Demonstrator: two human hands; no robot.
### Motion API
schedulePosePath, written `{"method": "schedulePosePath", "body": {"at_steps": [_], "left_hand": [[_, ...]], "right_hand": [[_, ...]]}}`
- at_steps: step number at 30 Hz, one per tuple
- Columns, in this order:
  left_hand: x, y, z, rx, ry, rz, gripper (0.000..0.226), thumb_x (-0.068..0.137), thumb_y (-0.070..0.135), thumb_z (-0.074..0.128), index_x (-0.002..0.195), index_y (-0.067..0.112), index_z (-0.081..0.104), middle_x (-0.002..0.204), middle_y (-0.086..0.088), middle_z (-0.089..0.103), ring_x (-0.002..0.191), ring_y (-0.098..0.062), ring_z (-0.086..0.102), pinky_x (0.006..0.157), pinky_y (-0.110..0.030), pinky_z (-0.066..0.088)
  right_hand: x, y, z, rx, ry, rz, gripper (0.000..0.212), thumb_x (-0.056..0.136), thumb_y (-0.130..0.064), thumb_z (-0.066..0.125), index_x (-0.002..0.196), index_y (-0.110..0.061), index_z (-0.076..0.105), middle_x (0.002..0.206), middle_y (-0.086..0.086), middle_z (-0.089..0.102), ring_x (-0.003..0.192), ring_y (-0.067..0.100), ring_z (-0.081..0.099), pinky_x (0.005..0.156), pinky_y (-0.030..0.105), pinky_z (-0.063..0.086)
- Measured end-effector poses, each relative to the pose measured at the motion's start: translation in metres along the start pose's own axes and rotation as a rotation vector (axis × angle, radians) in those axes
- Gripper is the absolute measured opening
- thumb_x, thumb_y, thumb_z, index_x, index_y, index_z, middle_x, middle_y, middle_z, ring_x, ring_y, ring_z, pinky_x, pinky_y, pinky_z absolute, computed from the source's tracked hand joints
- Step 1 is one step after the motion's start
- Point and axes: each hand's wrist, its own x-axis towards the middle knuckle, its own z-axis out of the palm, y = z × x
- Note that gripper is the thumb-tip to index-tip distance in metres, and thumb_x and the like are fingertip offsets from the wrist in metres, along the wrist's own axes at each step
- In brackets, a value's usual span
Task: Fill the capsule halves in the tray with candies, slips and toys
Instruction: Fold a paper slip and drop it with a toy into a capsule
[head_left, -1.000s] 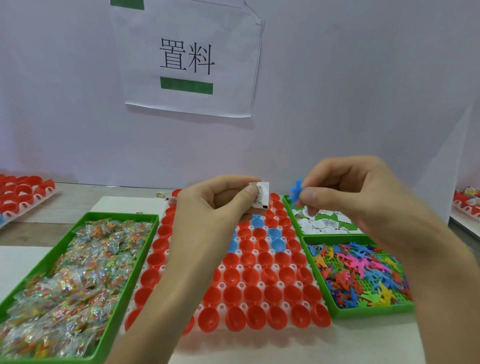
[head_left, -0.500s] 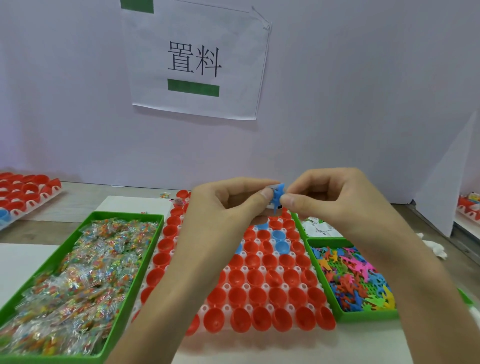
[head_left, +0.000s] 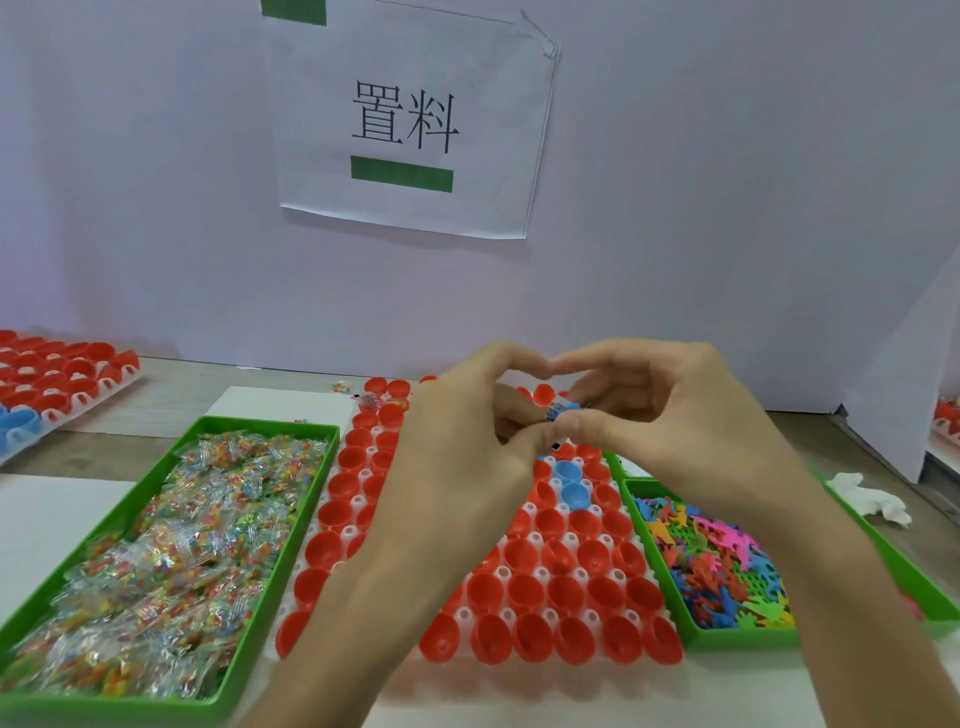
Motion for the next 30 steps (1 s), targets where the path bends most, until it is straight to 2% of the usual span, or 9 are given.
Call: {"method": "schedulePosePath", "body": {"at_steps": [3, 6, 11, 13, 15, 19, 24, 28, 30], "left_hand": [[0.000, 0.000, -0.001, 0.071, -0.013, 0.002, 0.059, 0.084, 0.015, 0.081, 0.133, 0.031, 0.052, 0.073, 0.013, 0.072, 0.078, 0.007, 0.067, 0.078, -0.008, 0.053], [0.001, -0.001, -0.004, 0.133, -0.036, 0.006, 0.064, 0.084, 0.017, 0.081, 0.137, 0.033, 0.048, 0.074, 0.013, 0.072, 0.080, 0.007, 0.067, 0.078, -0.008, 0.053], [0.010, -0.007, -0.026, 0.213, -0.085, -0.031, 0.056, 0.081, 0.011, 0.083, 0.126, 0.032, 0.059, 0.072, 0.013, 0.074, 0.071, 0.004, 0.069, 0.075, -0.012, 0.056], [0.018, -0.015, -0.052, 0.219, -0.059, -0.114, 0.044, 0.081, 0.014, 0.083, 0.114, 0.036, 0.063, 0.073, 0.017, 0.074, 0.069, 0.007, 0.068, 0.065, -0.007, 0.053], [0.023, -0.030, -0.083, 0.261, 0.022, -0.217, 0.035, 0.080, 0.019, 0.083, 0.105, 0.036, 0.066, 0.077, 0.014, 0.074, 0.070, 0.005, 0.069, 0.055, -0.009, 0.051], [0.023, -0.071, -0.129, 0.366, 0.134, -0.417, 0.020, 0.083, 0.018, 0.081, 0.096, 0.029, 0.071, 0.090, 0.008, 0.075, 0.078, -0.011, 0.070, 0.065, -0.029, 0.050], [0.012, -0.118, -0.137, 0.412, -0.003, -0.712, 0.021, 0.081, 0.016, 0.083, 0.098, 0.021, 0.072, 0.102, -0.003, 0.073, 0.084, -0.015, 0.066, 0.083, -0.033, 0.048], [0.010, -0.127, -0.130, 0.387, -0.044, -0.780, 0.025, 0.077, 0.019, 0.086, 0.095, 0.023, 0.069, 0.099, 0.000, 0.069, 0.084, -0.015, 0.066, 0.095, -0.043, 0.053], [0.010, -0.128, -0.126, 0.375, -0.060, -0.788, 0.026, 0.077, 0.021, 0.087, 0.096, 0.024, 0.069, 0.094, 0.003, 0.067, 0.081, -0.011, 0.064, 0.095, -0.042, 0.052]], "right_hand": [[0.001, 0.002, 0.003, -0.042, -0.048, 0.016, 0.019, 0.079, -0.023, 0.082, 0.097, -0.030, 0.078, 0.084, -0.015, 0.077, 0.078, 0.003, 0.074, 0.079, 0.020, 0.058], [0.002, 0.004, 0.006, -0.039, -0.050, 0.025, 0.008, 0.080, -0.023, 0.080, 0.084, -0.030, 0.079, 0.078, -0.016, 0.076, 0.073, 0.002, 0.073, 0.072, 0.014, 0.056], [0.005, 0.010, 0.014, -0.003, -0.018, 0.044, 0.009, 0.083, -0.019, 0.079, 0.079, -0.027, 0.078, 0.075, -0.011, 0.076, 0.072, 0.005, 0.074, 0.074, 0.015, 0.056], [0.012, 0.017, 0.016, -0.012, 0.067, 0.053, 0.008, 0.083, -0.021, 0.079, 0.079, -0.028, 0.078, 0.075, -0.012, 0.076, 0.072, 0.003, 0.073, 0.074, 0.014, 0.056], [0.025, 0.027, 0.022, -0.056, 0.145, 0.070, 0.011, 0.083, -0.022, 0.080, 0.077, -0.030, 0.076, 0.074, -0.016, 0.075, 0.072, 0.000, 0.071, 0.067, 0.014, 0.056], [0.068, 0.049, 0.049, -0.209, 0.128, 0.108, 0.015, 0.085, -0.024, 0.078, 0.075, -0.034, 0.074, 0.070, -0.019, 0.071, 0.073, -0.006, 0.067, 0.066, 0.013, 0.050], [0.117, 0.070, 0.083, -0.412, 0.103, 0.096, 0.005, 0.086, -0.025, 0.076, 0.083, -0.025, 0.080, 0.076, -0.015, 0.071, 0.073, 0.001, 0.064, 0.079, 0.032, 0.059], [0.140, 0.083, 0.100, -0.594, 0.010, 0.092, 0.005, 0.087, -0.025, 0.076, 0.085, -0.023, 0.080, 0.083, -0.008, 0.075, 0.078, 0.008, 0.066, 0.094, 0.043, 0.055], [0.146, 0.088, 0.104, -0.660, -0.014, 0.105, 0.004, 0.086, -0.026, 0.077, 0.085, -0.023, 0.080, 0.083, -0.008, 0.075, 0.081, 0.010, 0.067, 0.098, 0.045, 0.052]]}}
